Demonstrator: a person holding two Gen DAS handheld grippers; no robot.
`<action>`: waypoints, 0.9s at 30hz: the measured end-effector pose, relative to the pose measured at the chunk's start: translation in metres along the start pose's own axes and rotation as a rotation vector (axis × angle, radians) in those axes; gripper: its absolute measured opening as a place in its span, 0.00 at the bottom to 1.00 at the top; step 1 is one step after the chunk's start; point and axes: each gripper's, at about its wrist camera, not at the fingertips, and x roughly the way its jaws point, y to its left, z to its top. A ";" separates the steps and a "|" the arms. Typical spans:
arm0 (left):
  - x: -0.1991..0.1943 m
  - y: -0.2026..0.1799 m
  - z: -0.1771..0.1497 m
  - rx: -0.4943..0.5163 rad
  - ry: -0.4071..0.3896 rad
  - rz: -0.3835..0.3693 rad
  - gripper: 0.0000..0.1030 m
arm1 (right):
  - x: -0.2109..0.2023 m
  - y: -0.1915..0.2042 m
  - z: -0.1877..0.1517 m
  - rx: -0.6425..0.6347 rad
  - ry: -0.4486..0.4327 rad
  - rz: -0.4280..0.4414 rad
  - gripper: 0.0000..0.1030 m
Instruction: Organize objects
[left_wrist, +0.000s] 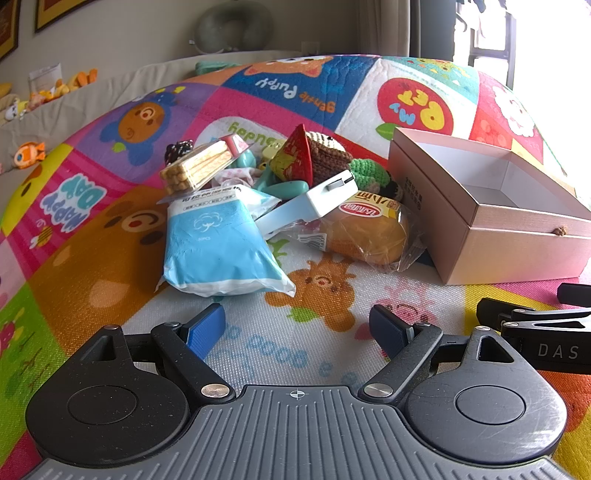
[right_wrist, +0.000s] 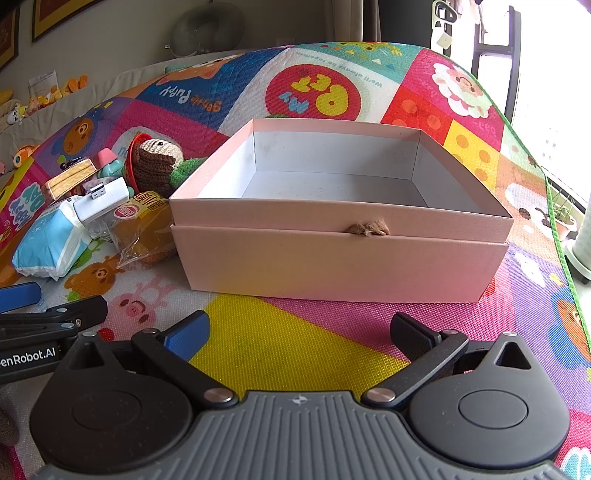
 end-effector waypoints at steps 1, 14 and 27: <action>0.000 0.000 0.000 0.000 0.000 0.000 0.87 | 0.000 0.000 0.000 0.000 0.000 0.000 1.00; 0.000 0.000 0.000 0.000 0.000 -0.001 0.87 | 0.001 0.000 0.000 0.000 0.000 0.000 1.00; 0.000 0.001 0.000 0.008 0.000 0.007 0.88 | 0.001 0.000 0.000 0.000 0.000 0.000 1.00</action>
